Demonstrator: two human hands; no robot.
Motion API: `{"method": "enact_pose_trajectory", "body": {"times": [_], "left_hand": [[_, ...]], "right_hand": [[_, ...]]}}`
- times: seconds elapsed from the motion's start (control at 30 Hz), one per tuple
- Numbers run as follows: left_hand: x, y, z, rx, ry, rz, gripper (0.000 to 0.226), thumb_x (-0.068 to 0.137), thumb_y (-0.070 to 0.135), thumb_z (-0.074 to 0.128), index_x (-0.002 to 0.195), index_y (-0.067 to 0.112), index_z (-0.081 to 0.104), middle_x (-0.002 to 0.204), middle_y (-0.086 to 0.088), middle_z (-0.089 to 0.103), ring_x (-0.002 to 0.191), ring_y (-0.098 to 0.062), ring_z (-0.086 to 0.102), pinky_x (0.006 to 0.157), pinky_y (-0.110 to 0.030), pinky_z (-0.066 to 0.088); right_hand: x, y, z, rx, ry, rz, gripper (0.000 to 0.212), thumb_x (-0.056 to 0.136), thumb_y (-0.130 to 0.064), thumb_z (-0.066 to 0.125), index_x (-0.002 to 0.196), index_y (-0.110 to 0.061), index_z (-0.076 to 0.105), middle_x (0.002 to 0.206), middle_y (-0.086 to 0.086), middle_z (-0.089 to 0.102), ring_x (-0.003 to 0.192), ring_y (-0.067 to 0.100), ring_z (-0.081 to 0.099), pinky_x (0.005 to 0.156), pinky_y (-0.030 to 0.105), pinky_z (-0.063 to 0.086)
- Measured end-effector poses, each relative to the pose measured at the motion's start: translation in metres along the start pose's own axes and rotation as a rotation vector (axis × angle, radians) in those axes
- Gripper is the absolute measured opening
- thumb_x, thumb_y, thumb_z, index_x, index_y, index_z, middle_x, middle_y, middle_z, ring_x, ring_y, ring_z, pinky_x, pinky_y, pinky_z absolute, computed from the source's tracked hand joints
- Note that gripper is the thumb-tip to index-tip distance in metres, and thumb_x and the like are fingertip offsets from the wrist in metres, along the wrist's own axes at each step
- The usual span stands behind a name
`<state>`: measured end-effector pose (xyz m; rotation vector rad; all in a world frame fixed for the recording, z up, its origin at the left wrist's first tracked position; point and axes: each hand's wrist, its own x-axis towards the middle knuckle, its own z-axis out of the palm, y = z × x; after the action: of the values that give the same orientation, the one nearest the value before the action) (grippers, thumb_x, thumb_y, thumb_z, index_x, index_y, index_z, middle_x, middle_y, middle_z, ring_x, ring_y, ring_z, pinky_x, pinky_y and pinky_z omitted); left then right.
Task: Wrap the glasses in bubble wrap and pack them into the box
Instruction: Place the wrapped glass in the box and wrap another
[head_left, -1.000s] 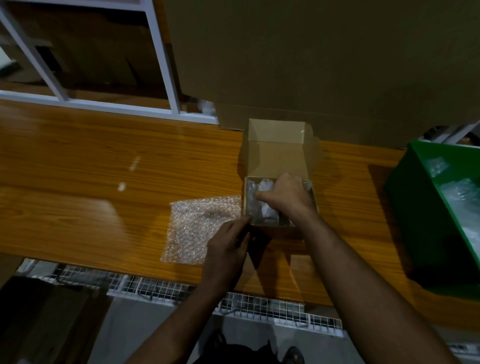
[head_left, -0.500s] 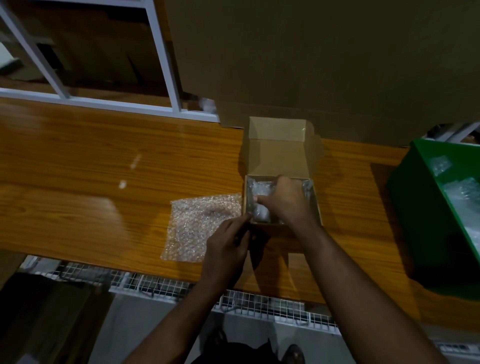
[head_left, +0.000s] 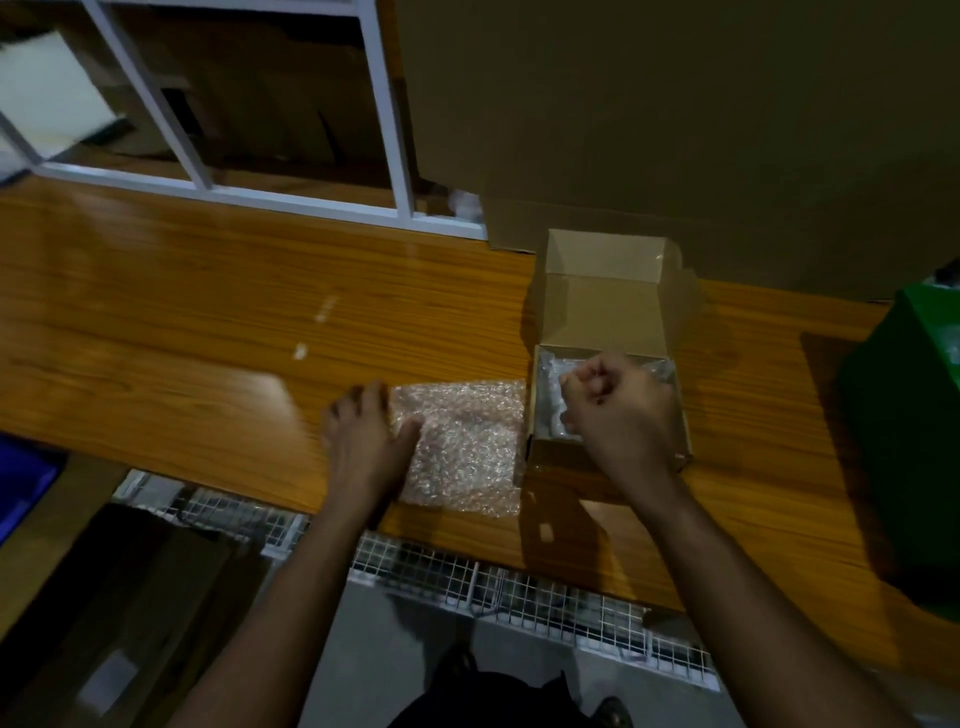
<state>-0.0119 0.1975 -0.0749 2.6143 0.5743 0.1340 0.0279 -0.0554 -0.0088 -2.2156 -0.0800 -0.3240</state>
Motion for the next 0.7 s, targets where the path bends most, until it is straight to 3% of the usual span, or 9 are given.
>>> {"method": "enact_pose_trajectory", "body": {"times": [0.17,0.27,0.33,0.4,0.43,0.5,0.57,0.7], "left_hand": [[0.036,0.014,-0.003,0.061,-0.208,0.295,0.076,0.091,0.050,0.064,0.155,0.029,0.027,0.160,0.001,0.032,0.144,-0.028,0.023,0.113,-0.048,0.028],[0.045,0.025,-0.003,0.138,-0.315,0.335,0.084,0.086,0.048,0.071,0.154,0.030,0.025,0.154,0.000,0.042,0.141,-0.026,0.034,0.112,-0.046,0.028],[0.048,0.022,-0.005,0.200,-0.309,0.307,0.079,0.084,0.050,0.073,0.150,0.029,0.034,0.147,-0.001,0.051,0.136,-0.027,0.041,0.111,-0.046,0.029],[0.050,0.012,-0.011,0.231,-0.300,0.289,0.058,0.084,0.053,0.072,0.132,0.026,0.055,0.126,-0.002,0.065,0.123,-0.026,0.054,0.104,-0.044,0.037],[0.049,0.005,-0.016,0.194,-0.299,0.264,0.043,0.084,0.054,0.072,0.114,0.025,0.063,0.108,-0.001,0.070,0.109,-0.025,0.062,0.093,-0.041,0.044],[0.044,-0.009,-0.027,0.012,-0.323,0.188,0.026,0.084,0.049,0.074,0.082,0.024,0.064,0.082,0.000,0.070,0.082,-0.021,0.067,0.073,-0.033,0.047],[0.036,-0.021,-0.040,-0.253,-0.352,0.121,0.017,0.086,0.036,0.075,0.077,0.025,0.066,0.080,-0.001,0.071,0.076,-0.019,0.068,0.069,-0.033,0.051],[0.020,-0.032,-0.069,-0.599,-0.392,0.083,0.008,0.087,0.021,0.077,0.085,0.016,0.070,0.086,-0.002,0.072,0.083,-0.022,0.071,0.081,-0.044,0.058]], "right_hand": [[-0.050,-0.020,0.027,0.046,-0.277,0.012,0.012,0.092,-0.027,0.067,0.084,-0.019,0.069,0.069,-0.007,0.068,0.060,0.006,0.067,0.062,0.031,0.060],[-0.066,-0.012,0.044,-0.056,-0.352,0.037,0.016,0.092,-0.032,0.068,0.083,-0.018,0.070,0.069,-0.010,0.064,0.061,0.000,0.061,0.059,0.013,0.045],[-0.073,-0.008,0.050,-0.075,-0.356,0.063,0.015,0.092,-0.033,0.067,0.087,-0.019,0.070,0.073,-0.010,0.066,0.063,0.000,0.061,0.054,0.009,0.041],[-0.079,-0.005,0.054,-0.049,-0.344,0.093,0.015,0.092,-0.034,0.067,0.093,-0.019,0.070,0.080,-0.009,0.070,0.066,0.001,0.063,0.056,0.009,0.043],[-0.081,-0.004,0.055,-0.041,-0.333,0.102,0.015,0.091,-0.034,0.067,0.095,-0.020,0.070,0.083,-0.008,0.071,0.068,0.001,0.064,0.057,0.009,0.043],[-0.085,-0.005,0.058,-0.021,-0.313,0.107,0.015,0.091,-0.033,0.069,0.100,-0.022,0.069,0.089,-0.009,0.071,0.072,-0.001,0.063,0.059,0.008,0.043],[-0.090,-0.006,0.062,0.038,-0.298,0.101,0.015,0.090,-0.030,0.071,0.103,-0.024,0.067,0.091,-0.011,0.069,0.076,-0.002,0.063,0.062,0.011,0.046],[-0.094,-0.019,0.067,0.089,-0.201,-0.071,0.031,0.087,-0.021,0.075,0.114,-0.026,0.062,0.107,-0.012,0.062,0.092,-0.001,0.061,0.071,0.010,0.050]]}}
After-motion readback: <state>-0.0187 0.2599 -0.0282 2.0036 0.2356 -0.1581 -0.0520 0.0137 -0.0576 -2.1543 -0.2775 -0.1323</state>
